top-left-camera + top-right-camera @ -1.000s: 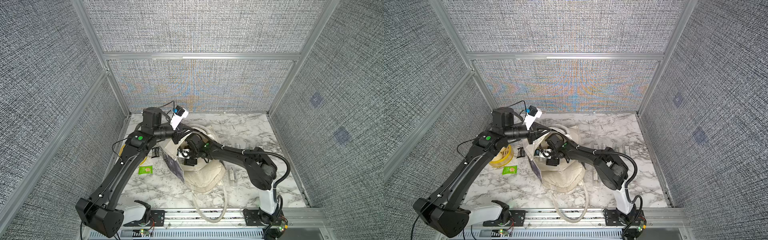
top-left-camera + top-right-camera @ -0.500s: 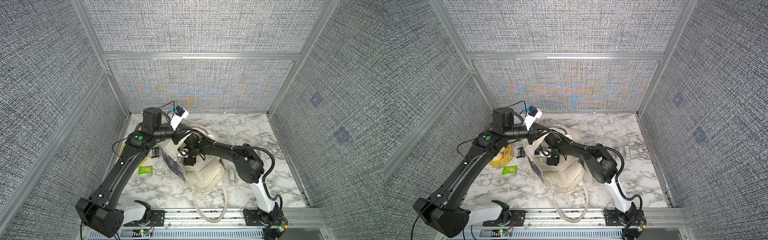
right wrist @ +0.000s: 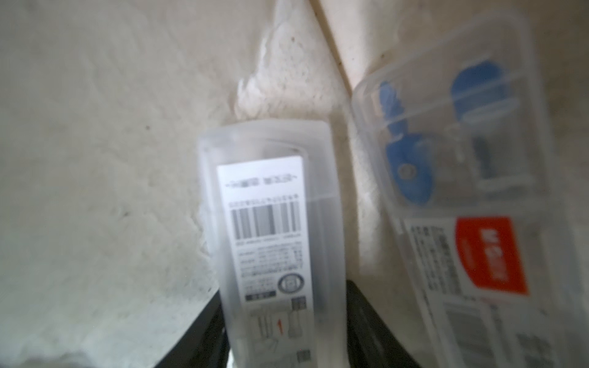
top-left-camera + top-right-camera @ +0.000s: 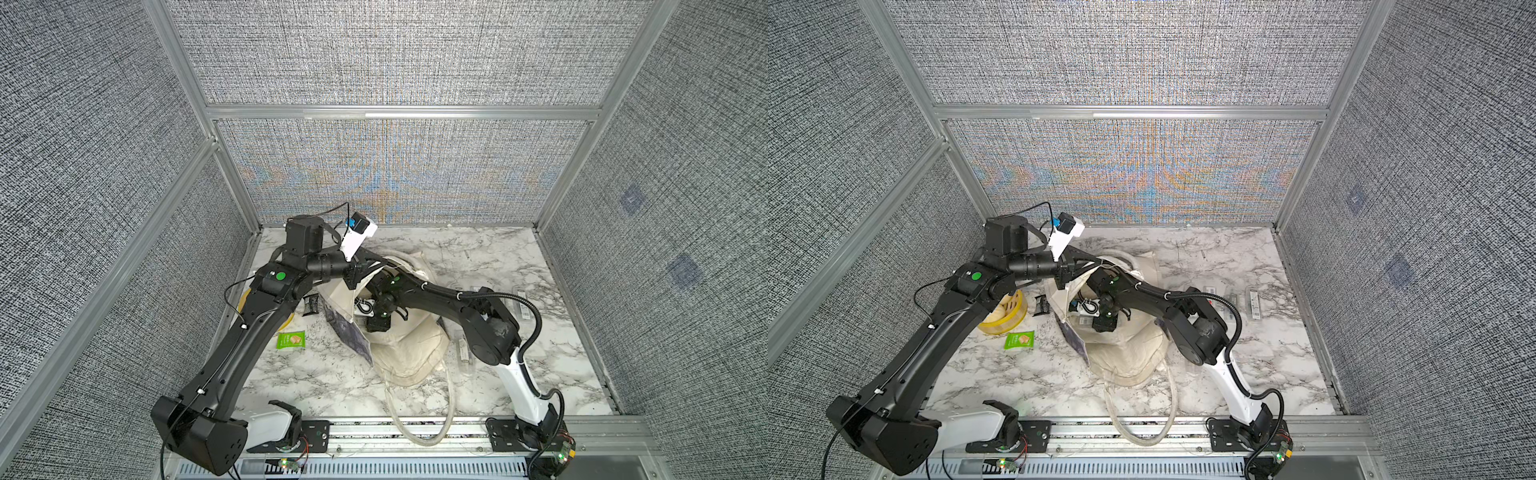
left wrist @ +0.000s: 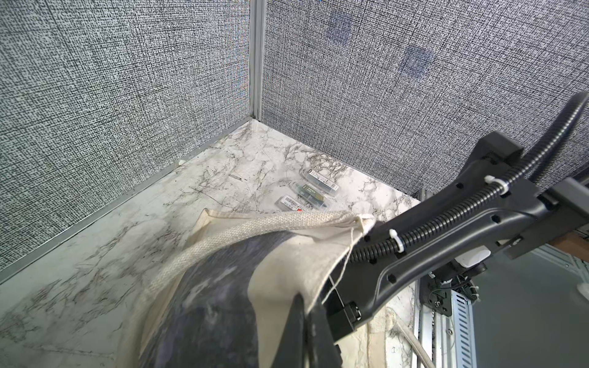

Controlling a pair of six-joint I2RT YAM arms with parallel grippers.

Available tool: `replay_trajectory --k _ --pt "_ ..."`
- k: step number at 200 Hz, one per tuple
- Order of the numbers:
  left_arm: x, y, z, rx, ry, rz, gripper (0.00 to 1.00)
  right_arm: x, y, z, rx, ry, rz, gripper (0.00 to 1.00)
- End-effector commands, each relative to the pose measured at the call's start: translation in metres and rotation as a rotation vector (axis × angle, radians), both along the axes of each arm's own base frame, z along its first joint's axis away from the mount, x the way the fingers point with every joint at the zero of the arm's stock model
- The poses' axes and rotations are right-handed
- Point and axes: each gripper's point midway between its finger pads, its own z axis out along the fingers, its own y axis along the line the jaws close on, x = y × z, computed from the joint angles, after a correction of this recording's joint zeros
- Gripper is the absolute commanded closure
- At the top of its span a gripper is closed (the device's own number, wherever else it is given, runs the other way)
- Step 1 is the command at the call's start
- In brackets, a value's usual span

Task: Take out the compass set from the canvas bag
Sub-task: Pick up the compass set from the canvas bag.

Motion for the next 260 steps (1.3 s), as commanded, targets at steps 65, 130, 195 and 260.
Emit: replay_trajectory --k 65,130,195,260 --pt "0.0 -0.002 0.011 -0.024 -0.042 -0.017 1.0 -0.011 -0.022 0.038 -0.055 -0.035 -0.051 0.48" --pt "0.001 -0.004 0.009 -0.027 -0.031 -0.023 1.0 0.003 -0.003 0.013 -0.019 0.018 -0.112 0.27" --pt "0.002 -0.004 0.009 -0.024 -0.033 -0.021 1.0 -0.009 0.004 -0.008 -0.016 0.122 -0.14 0.38" --pt "0.0 -0.003 0.01 -0.025 -0.036 -0.021 1.0 -0.01 -0.002 -0.026 -0.063 0.139 -0.173 0.4"
